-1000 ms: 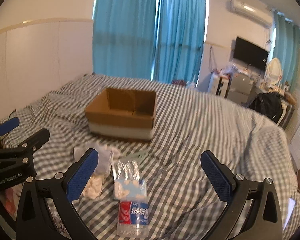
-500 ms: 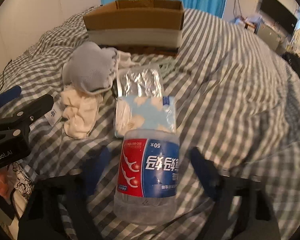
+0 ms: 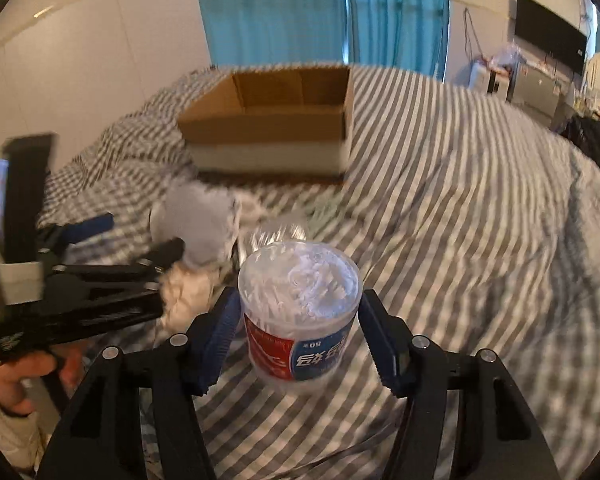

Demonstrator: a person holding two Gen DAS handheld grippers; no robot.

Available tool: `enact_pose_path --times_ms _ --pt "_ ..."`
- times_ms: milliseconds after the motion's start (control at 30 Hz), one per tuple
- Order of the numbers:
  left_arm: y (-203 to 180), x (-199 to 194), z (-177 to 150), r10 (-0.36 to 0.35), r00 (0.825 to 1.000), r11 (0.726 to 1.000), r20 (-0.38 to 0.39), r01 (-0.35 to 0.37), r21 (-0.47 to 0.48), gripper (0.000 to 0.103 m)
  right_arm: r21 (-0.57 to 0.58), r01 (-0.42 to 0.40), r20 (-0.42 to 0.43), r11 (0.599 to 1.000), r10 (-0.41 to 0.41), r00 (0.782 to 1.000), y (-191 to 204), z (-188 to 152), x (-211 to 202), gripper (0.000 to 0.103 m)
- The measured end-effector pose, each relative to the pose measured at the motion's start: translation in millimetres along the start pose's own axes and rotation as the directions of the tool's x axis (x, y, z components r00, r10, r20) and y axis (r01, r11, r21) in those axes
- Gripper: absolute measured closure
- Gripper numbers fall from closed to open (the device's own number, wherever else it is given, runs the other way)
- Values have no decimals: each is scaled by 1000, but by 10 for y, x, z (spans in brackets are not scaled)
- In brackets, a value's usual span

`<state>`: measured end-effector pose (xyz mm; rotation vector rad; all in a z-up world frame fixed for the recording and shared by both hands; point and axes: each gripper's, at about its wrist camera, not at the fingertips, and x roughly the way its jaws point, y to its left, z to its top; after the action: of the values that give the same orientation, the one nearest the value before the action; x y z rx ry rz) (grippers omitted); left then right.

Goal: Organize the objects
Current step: 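Grasp the white sock with the left tool while the right tool grasps the cotton-swab tub, then carry the sock and swab tub into the box and open both tools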

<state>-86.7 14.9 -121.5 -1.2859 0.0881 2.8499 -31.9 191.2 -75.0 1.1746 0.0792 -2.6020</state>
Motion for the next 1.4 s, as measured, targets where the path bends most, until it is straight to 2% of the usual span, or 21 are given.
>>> enact_pose_path --times_ms 200,267,333,367,467,567,800,1033,1267,1400 --pt "-45 310 91 -5 999 1000 -50 5 4 2 -18 20 25 1000 -20 999 -203 299 123 42" --pt "-54 304 103 -28 999 1000 -30 28 -2 13 -9 11 28 1000 -11 1000 -252 352 192 42" --pt "-60 293 120 -46 999 999 -24 46 -6 16 -1 10 41 1000 -10 999 -281 377 239 42" --pt "-62 287 130 -52 998 999 -24 51 -6 21 -2 7 43 1000 -7 999 -281 393 251 42" --pt "-36 207 171 -77 997 997 -17 76 -18 26 -6 -1 52 1000 1 999 -284 431 249 42" --pt "-8 31 255 -91 996 996 22 91 -20 28 -17 -1 71 1000 2 997 -281 478 186 42" --pt "77 -418 707 -146 982 988 117 151 -36 28 -72 13 156 997 -2 988 -197 730 -195 42" --pt "156 -696 1235 -133 964 990 232 140 -13 28 -114 15 248 993 14 969 -79 1179 -581 42" --pt "355 -625 1741 -122 949 990 289 137 -33 28 -130 -58 290 990 94 953 -42 1789 -552 42" --pt "390 -398 1956 -61 951 997 302 71 -22 28 -143 -61 294 988 101 950 -69 2132 -313 42"
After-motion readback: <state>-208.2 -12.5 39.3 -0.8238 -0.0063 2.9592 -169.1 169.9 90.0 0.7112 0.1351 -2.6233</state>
